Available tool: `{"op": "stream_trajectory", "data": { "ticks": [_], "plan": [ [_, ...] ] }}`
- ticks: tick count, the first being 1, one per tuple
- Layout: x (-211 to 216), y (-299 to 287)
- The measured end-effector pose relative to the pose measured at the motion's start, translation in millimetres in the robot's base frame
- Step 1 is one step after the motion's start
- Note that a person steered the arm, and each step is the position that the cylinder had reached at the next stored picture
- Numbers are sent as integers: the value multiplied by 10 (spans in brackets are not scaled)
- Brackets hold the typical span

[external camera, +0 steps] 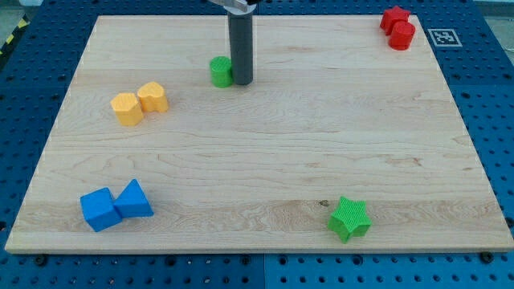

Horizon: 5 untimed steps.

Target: Place the green circle at the top left corner of the board

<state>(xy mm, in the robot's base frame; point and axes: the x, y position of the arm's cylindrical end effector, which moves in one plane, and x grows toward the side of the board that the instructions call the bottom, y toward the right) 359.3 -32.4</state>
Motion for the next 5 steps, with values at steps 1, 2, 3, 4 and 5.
{"op": "stream_trajectory", "data": {
  "ticks": [1, 2, 3, 4, 5],
  "plan": [
    [250, -9],
    [111, -190],
    [-303, -308],
    [-455, -391],
    [-682, -405]
  ]
}}
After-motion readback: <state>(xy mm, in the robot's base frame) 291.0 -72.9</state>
